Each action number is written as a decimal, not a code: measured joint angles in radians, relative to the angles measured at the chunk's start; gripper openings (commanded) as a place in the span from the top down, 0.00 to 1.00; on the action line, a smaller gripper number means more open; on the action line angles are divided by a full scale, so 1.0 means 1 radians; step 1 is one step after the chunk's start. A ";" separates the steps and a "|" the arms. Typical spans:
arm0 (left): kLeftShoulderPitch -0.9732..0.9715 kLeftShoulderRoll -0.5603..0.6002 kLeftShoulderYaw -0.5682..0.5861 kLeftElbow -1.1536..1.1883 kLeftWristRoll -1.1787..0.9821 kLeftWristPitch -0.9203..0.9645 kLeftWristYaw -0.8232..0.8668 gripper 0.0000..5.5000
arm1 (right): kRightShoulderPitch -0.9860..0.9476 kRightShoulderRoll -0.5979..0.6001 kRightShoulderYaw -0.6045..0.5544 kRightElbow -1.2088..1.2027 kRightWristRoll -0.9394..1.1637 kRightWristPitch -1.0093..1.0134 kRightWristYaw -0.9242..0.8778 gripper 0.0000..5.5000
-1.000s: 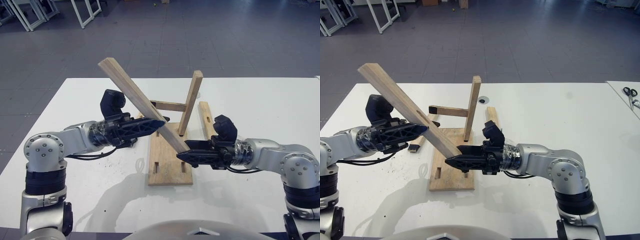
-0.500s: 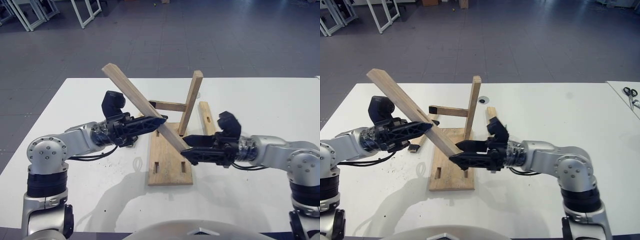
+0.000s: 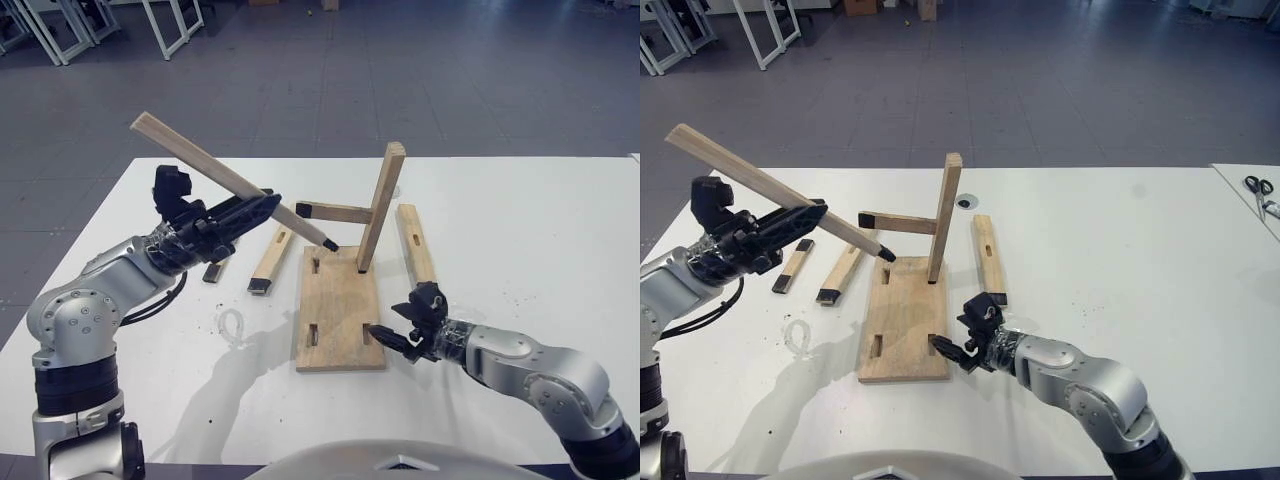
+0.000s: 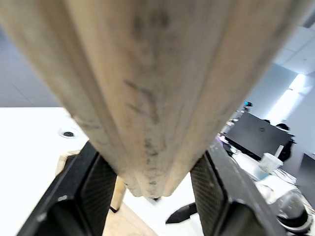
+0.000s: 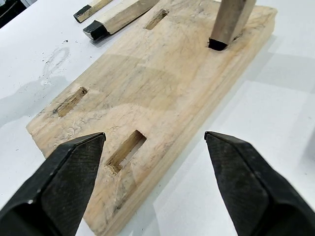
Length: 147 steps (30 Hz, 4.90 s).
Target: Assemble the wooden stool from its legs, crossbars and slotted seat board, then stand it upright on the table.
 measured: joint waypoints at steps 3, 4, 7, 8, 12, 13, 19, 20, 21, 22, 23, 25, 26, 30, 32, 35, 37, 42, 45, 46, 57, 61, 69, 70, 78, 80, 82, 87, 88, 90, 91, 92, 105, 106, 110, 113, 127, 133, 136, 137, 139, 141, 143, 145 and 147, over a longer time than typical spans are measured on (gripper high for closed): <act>-0.007 -0.015 -0.016 -0.001 0.055 -0.029 -0.002 0.63 | -0.004 0.006 0.045 0.024 -0.077 -0.012 0.021 0.32; -0.007 -0.019 -0.026 -0.006 0.070 -0.039 -0.008 0.63 | -0.009 0.003 0.072 0.034 -0.110 -0.013 0.029 0.32; -0.005 -0.020 -0.045 -0.028 0.097 -0.046 -0.040 0.63 | -0.029 -0.005 0.107 0.048 -0.168 -0.019 0.057 0.32; -0.005 -0.020 -0.048 -0.033 0.109 -0.051 -0.053 0.63 | -0.040 -0.006 0.110 0.054 -0.178 -0.016 0.070 0.32; 0.019 0.011 -0.082 -0.046 0.210 -0.105 -0.131 0.63 | -0.063 -0.031 0.125 0.061 -0.216 -0.014 0.119 0.32; 0.040 0.036 -0.109 -0.045 0.273 -0.129 -0.161 0.63 | -0.065 -0.067 0.121 0.056 -0.227 -0.022 0.156 0.32; 0.090 0.102 -0.176 0.032 0.451 -0.219 -0.282 0.63 | -0.074 -0.301 0.082 0.100 -0.270 -0.132 0.409 0.32; 0.090 0.102 -0.187 0.047 0.466 -0.235 -0.292 0.63 | -0.087 -0.327 0.080 0.126 -0.283 -0.155 0.451 0.32; 0.090 0.101 -0.202 0.051 0.482 -0.240 -0.306 0.63 | -0.099 -0.348 0.078 0.147 -0.302 -0.175 0.483 0.32; 0.091 0.096 -0.215 0.051 0.488 -0.240 -0.312 0.63 | -0.107 -0.353 0.078 0.164 -0.314 -0.190 0.504 0.32; 0.092 0.086 -0.228 0.049 0.490 -0.241 -0.312 0.63 | -0.112 -0.354 0.079 0.174 -0.322 -0.198 0.517 0.32; 0.102 0.053 -0.237 0.039 0.484 -0.240 -0.314 0.63 | -0.116 -0.353 0.081 0.183 -0.338 -0.210 0.535 0.32; 0.109 0.040 -0.239 0.029 0.478 -0.240 -0.319 0.63 | -0.117 -0.351 0.081 0.184 -0.348 -0.211 0.541 0.32; 0.144 0.012 -0.251 0.011 0.496 -0.268 -0.327 0.63 | -0.117 -0.334 0.080 0.191 -0.364 -0.216 0.550 0.32; 0.151 0.004 -0.278 0.015 0.530 -0.293 -0.329 0.63 | -0.118 -0.332 0.079 0.192 -0.372 -0.216 0.556 0.32; 0.160 -0.002 -0.297 0.054 0.566 -0.368 -0.352 0.63 | -0.119 -0.327 0.077 0.193 -0.382 -0.217 0.567 0.32; 0.159 -0.011 -0.304 0.090 0.576 -0.411 -0.359 0.63 | -0.120 -0.325 0.077 0.195 -0.389 -0.218 0.573 0.32; 0.133 -0.009 -0.310 0.152 0.579 -0.454 -0.373 0.63 | -0.122 -0.324 0.077 0.193 -0.401 -0.219 0.585 0.32; 0.122 0.021 -0.306 0.168 0.596 -0.450 -0.397 0.63 | -0.122 -0.322 0.074 0.193 -0.414 -0.221 0.582 0.32; 0.121 0.024 -0.306 0.168 0.595 -0.444 -0.401 0.63 | -0.122 -0.321 0.073 0.193 -0.419 -0.222 0.582 0.32; 0.087 0.031 -0.361 0.155 0.647 -0.423 -0.349 0.63 | -0.106 -0.291 0.071 0.187 -0.438 -0.225 0.573 0.32; 0.025 0.026 -0.368 0.190 0.637 -0.331 -0.345 0.63 | -0.105 -0.287 0.074 0.182 -0.450 -0.226 0.572 0.32; -0.068 0.049 -0.436 0.241 0.675 -0.303 -0.377 0.63 | -0.106 -0.264 0.074 0.184 -0.469 -0.229 0.571 0.32; -0.077 0.054 -0.447 0.249 0.681 -0.319 -0.382 0.63 | -0.106 -0.261 0.073 0.184 -0.469 -0.229 0.571 0.32; -0.135 0.077 -0.493 0.306 0.683 -0.355 -0.404 0.63 | -0.107 -0.220 0.015 0.197 -0.424 -0.171 0.571 0.36; -0.135 0.081 -0.496 0.310 0.683 -0.359 -0.404 0.63 | -0.146 -0.177 -0.099 0.222 -0.346 -0.093 0.562 0.42; -0.133 0.084 -0.496 0.310 0.683 -0.361 -0.404 0.63 | -0.216 -0.136 -0.200 0.226 -0.269 -0.032 0.550 0.50; -0.129 0.085 -0.497 0.309 0.683 -0.367 -0.403 0.63 | -0.272 0.080 -0.348 0.172 -0.054 0.192 0.434 0.70; -0.129 0.085 -0.497 0.310 0.683 -0.369 -0.403 0.63 | -0.304 0.171 -0.385 0.160 0.007 0.241 0.384 0.74; -0.127 0.085 -0.498 0.312 0.683 -0.374 -0.402 0.63 | -0.381 0.329 -0.430 0.162 0.062 0.275 0.265 0.74; -0.125 0.085 -0.498 0.312 0.683 -0.378 -0.402 0.63 | -0.425 0.400 -0.430 0.184 0.050 0.256 0.202 0.74; -0.123 0.085 -0.498 0.311 0.683 -0.381 -0.400 0.63 | -0.475 0.459 -0.403 0.224 -0.007 0.198 0.134 0.74; -0.115 0.078 -0.517 0.314 0.685 -0.392 -0.378 0.63 | -0.485 0.615 0.056 0.570 -0.489 -0.265 -0.018 0.74; -0.116 0.078 -0.517 0.314 0.685 -0.392 -0.377 0.63 | -0.490 0.608 0.071 0.570 -0.500 -0.265 -0.008 0.74; -0.119 0.077 -0.519 0.317 0.685 -0.392 -0.377 0.63 | -0.492 0.621 0.075 0.572 -0.509 -0.267 0.010 0.74; -0.164 0.073 -0.554 0.346 0.685 -0.395 -0.377 0.63 | -0.468 0.679 0.016 0.562 -0.462 -0.282 0.019 0.74; -0.289 0.064 -0.667 0.530 0.684 -0.566 -0.446 0.63 | -0.355 0.259 -0.443 0.237 0.003 0.127 0.272 0.74; -0.308 0.061 -0.678 0.586 0.684 -0.606 -0.471 0.63 | -0.349 0.038 -0.402 0.406 -0.207 0.023 0.264 0.74; -0.318 0.060 -0.683 0.597 0.684 -0.619 -0.481 0.63 | -0.431 0.041 -0.354 0.617 -0.403 -0.121 0.096 0.74; -0.322 0.060 -0.685 0.598 0.684 -0.622 -0.483 0.63 | -0.462 0.054 -0.351 0.679 -0.446 -0.162 0.049 0.74; -0.332 0.060 -0.690 0.601 0.684 -0.627 -0.489 0.63 | -0.522 0.099 -0.334 0.778 -0.511 -0.235 -0.025 0.74; -0.339 0.060 -0.696 0.606 0.684 -0.630 -0.491 0.63 | -0.565 0.200 -0.288 0.817 -0.518 -0.279 -0.022 0.74; -0.342 0.060 -0.698 0.607 0.684 -0.632 -0.493 0.63 | -0.571 0.311 -0.212 0.808 -0.486 -0.275 0.041 0.74; -0.350 0.073 -0.702 0.617 0.684 -0.641 -0.515 0.63 | -0.553 0.378 -0.156 0.767 -0.460 -0.244 0.072 0.74; -0.360 0.075 -0.705 0.638 0.684 -0.655 -0.535 0.63 | -0.518 0.377 -0.150 0.714 -0.459 -0.207 0.073 0.74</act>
